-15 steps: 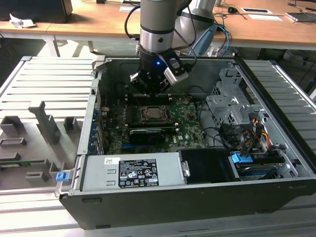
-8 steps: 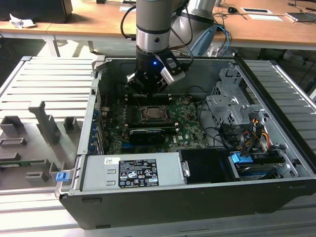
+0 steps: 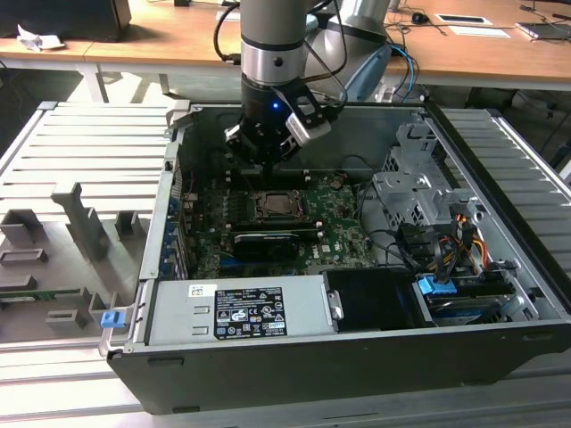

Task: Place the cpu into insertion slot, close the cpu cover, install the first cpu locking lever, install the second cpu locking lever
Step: 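Install the first cpu locking lever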

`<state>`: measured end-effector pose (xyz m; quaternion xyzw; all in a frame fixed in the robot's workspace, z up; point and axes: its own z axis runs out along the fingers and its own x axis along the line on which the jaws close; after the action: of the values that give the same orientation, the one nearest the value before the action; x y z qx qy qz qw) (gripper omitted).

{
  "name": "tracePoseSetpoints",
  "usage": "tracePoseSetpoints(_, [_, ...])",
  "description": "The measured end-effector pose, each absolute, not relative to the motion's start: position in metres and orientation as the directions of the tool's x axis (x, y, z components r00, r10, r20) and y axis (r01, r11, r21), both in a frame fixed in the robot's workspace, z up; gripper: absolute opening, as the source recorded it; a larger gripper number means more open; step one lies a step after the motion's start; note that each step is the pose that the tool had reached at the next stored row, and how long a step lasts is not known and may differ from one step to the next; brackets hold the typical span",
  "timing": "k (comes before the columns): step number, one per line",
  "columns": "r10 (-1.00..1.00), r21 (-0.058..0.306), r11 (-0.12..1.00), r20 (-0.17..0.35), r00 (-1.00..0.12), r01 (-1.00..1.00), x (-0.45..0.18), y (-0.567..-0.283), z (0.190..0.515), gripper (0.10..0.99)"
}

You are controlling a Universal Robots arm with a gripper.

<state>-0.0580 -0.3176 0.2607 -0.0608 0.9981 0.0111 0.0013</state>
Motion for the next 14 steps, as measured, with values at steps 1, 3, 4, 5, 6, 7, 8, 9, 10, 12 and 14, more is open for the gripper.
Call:
tracePoseSetpoints(1, [-0.121,0.022,0.992,-0.004,-0.993,-0.121,-0.059,-0.318,0.261,0.106])
tracePoseSetpoints(3, [-0.12,0.022,0.992,-0.004,-0.993,-0.12,-0.062,-0.318,0.261,0.106])
tracePoseSetpoints(4, [-0.12,0.022,0.993,-0.004,-0.993,-0.12,-0.063,-0.318,0.261,0.106])
tracePoseSetpoints(5, [-0.12,0.022,0.993,-0.004,-0.993,-0.12,-0.065,-0.318,0.261,0.106])
tracePoseSetpoints(6, [-0.12,0.022,0.993,-0.004,-0.993,-0.12,-0.066,-0.318,0.261,0.106])
tracePoseSetpoints(7, [-0.119,0.022,0.993,-0.004,-0.993,-0.119,-0.067,-0.318,0.261,0.106])
tracePoseSetpoints(8, [-0.118,0.022,0.993,-0.004,-0.993,-0.118,-0.069,-0.318,0.261,0.106])
tracePoseSetpoints(9, [-0.116,0.022,0.993,-0.004,-0.993,-0.116,-0.07,-0.318,0.261,0.106])
tracePoseSetpoints(10, [-0.114,0.022,0.993,-0.004,-0.993,-0.114,-0.071,-0.318,0.261,0.106])
tracePoseSetpoints(12, [-0.104,0.022,0.994,-0.004,-0.995,-0.104,-0.074,-0.318,0.261,0.106])
tracePoseSetpoints(14, [-0.084,0.022,0.996,-0.004,-0.996,-0.084,-0.074,-0.318,0.261,0.106])
